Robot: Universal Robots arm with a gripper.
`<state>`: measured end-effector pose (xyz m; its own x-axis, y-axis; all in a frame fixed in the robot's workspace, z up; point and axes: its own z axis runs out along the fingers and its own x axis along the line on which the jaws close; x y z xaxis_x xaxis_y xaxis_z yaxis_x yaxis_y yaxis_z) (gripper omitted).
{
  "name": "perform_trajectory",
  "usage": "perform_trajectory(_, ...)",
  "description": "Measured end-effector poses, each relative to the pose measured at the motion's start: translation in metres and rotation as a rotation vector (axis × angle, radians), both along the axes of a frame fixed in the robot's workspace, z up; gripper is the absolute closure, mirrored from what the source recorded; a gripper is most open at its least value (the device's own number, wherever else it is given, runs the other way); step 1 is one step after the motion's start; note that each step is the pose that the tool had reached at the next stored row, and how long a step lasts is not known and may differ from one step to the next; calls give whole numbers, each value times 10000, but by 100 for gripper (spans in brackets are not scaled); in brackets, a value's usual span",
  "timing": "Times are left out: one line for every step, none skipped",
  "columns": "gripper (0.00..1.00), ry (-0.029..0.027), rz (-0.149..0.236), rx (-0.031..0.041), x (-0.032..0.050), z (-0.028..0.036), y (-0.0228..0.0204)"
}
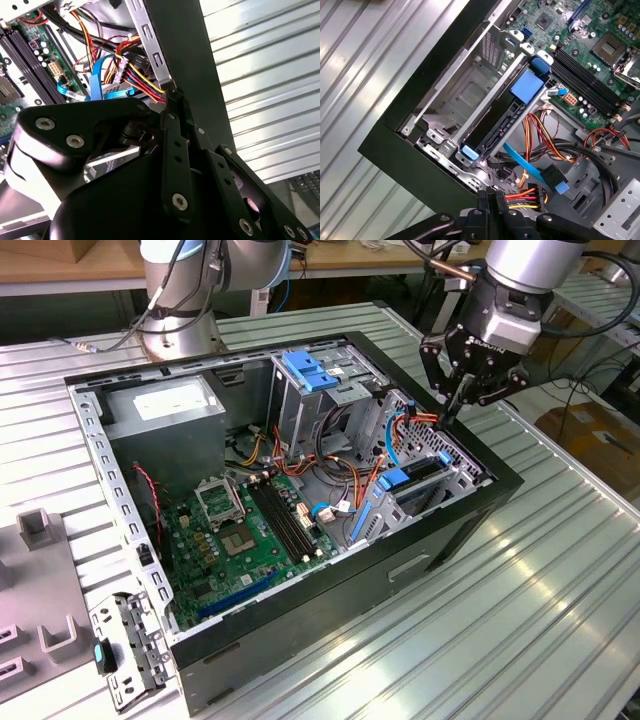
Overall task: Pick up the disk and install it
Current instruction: 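Insert the first disk wire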
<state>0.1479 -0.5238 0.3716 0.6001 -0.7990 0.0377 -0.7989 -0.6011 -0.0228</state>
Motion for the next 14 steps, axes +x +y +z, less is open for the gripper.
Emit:
perform_trajectory(83, 0, -129, 0, 0, 0, 0)
perform_trajectory(83, 0, -277, 0, 0, -1, 0)
perform_trajectory(83, 0, -400, 0, 0, -1, 0)
perform_trajectory(83, 0, -622, 0, 0, -2, 0)
perform_trajectory(83, 0, -798, 0, 0, -3, 0)
perform_trajectory(83, 0, -918, 0, 0, -3, 0)
perform_trajectory(83, 0, -1015, 0, 0, -3, 0)
perform_trajectory(83, 0, -1092, 0, -9, -3, 1)
perform_trajectory(83, 0, -1112, -1, -21, -3, 1)
perform_trajectory(83, 0, -1130, -1, -43, -3, 0)
perform_trajectory(83, 1, -1142, 0, -52, -4, 0)
perform_trajectory(83, 1, -1151, 1, -53, -4, -1)
perform_trajectory(83, 0, -1171, 0, -53, -4, 0)
perform_trajectory(83, 0, -1217, 0, -53, -4, 0)
